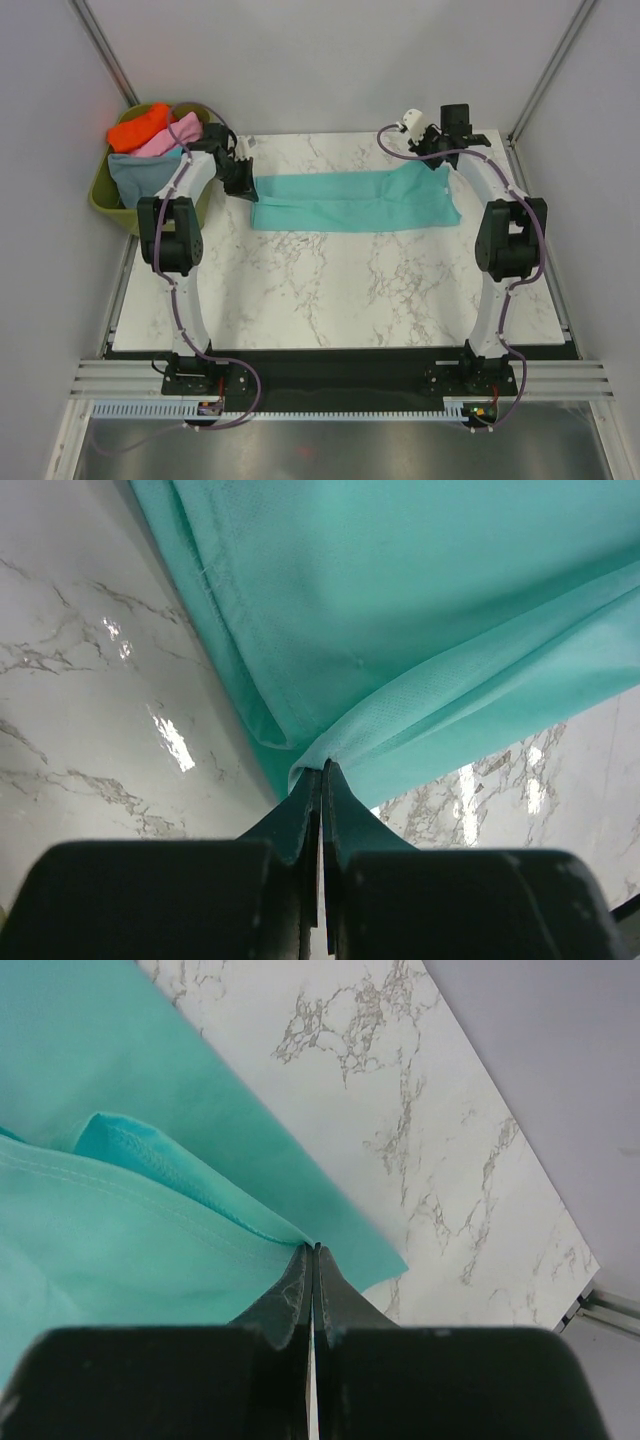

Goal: Fold and stack the t-shirts
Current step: Fold the tshirt

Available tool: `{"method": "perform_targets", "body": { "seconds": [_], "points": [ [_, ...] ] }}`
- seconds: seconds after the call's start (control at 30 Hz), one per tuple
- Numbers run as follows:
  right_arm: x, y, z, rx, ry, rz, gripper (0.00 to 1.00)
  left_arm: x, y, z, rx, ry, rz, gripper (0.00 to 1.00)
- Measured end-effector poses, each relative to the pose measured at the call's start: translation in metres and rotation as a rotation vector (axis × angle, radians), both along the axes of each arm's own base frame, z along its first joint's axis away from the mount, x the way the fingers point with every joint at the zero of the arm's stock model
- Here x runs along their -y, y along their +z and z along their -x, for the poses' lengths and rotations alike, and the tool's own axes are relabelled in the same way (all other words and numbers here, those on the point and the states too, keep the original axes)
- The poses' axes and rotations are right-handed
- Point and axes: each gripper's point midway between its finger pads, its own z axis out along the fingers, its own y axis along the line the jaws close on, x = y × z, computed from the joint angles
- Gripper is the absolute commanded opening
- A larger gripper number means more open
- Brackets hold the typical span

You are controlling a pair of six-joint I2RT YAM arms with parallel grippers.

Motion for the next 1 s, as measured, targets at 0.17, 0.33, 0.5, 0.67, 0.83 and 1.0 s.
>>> {"method": "perform_targets", "body": {
  "seconds": [0.17,0.33,0.5,0.67,0.83,1.0],
  "points": [
    [-0.004,-0.003,-0.011,0.016,-0.017,-0.003,0.0,-0.001,-0.006,-0.003,-0.005,0.003,-0.006,0.02],
    [-0.002,-0.006,-0.018,0.028,-0.063,-0.015,0.1,-0.01,-0.013,-0.006,-0.004,0.018,-0.062,0.46],
    [0.002,0.002,-0.028,0.065,-0.141,-0.05,0.6,-0.011,-0.003,-0.01,0.027,0.018,-0.067,0.64],
    [0.005,0.021,-0.031,0.118,-0.225,-0.105,0.87,0.003,0.038,-0.009,0.106,-0.009,-0.024,0.67],
    [0.004,0.055,-0.014,0.152,-0.284,-0.191,0.94,0.032,0.077,-0.003,0.191,-0.069,0.022,0.64],
    [-0.006,0.074,0.003,0.116,-0.336,-0.322,0.87,0.058,0.062,0.002,0.158,-0.117,0.034,0.57]
  ]
}}
